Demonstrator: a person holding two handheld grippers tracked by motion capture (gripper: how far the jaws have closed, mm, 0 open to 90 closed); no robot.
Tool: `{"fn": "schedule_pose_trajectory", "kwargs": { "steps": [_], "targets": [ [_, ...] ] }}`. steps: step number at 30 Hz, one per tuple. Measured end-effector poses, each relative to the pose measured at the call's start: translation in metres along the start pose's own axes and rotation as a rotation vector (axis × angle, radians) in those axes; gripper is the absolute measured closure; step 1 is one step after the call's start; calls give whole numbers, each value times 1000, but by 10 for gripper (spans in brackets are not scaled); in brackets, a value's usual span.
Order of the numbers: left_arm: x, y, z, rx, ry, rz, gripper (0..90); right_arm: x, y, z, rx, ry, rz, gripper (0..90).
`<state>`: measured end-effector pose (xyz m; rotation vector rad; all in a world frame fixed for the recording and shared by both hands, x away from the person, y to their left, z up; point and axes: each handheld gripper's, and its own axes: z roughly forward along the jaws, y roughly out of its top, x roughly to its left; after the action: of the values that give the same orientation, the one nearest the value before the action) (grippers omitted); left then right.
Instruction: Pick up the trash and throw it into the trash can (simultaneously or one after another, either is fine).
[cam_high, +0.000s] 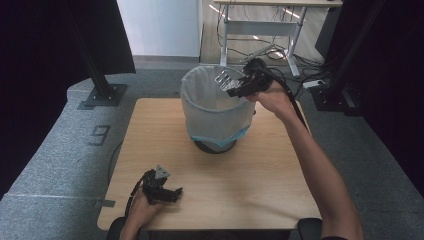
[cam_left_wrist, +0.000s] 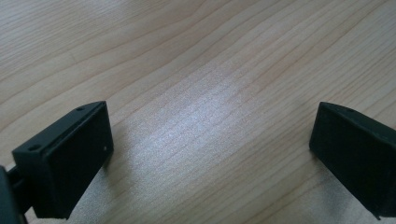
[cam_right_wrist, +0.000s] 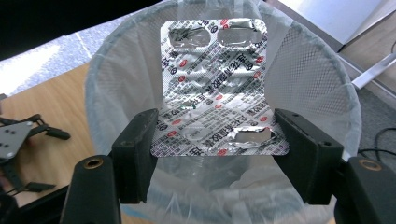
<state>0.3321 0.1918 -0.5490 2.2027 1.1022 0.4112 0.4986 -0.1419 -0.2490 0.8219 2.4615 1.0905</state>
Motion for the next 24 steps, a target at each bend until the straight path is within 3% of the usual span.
{"fn": "schedule_pose_trajectory", "kwargs": {
  "steps": [6,11,12,14,15,17,20,24],
  "targets": [
    [0,0,0,1,1,1,0,3,5,19,20,-16,-6,335],
    [0,0,0,1,1,2,0,3,3,39,67,-17,-20,331],
    [0,0,0,1,1,1,0,2,3,42,75,-4,-22,315],
    [0,0,0,1,1,2,0,2,1,47,73,-7,-26,155],
    [0,0,0,1,1,2,0,2,0,49,74,-15,-25,119],
    [0,0,0,1,1,2,0,1,-2,50,70,2,-32,97],
    [0,0,0,1,2,2,0,2,-4,46,49,-21,-39,5],
    [0,0,0,1,2,2,0,0,-7,35,7,-21,-29,5]
  ]
}}
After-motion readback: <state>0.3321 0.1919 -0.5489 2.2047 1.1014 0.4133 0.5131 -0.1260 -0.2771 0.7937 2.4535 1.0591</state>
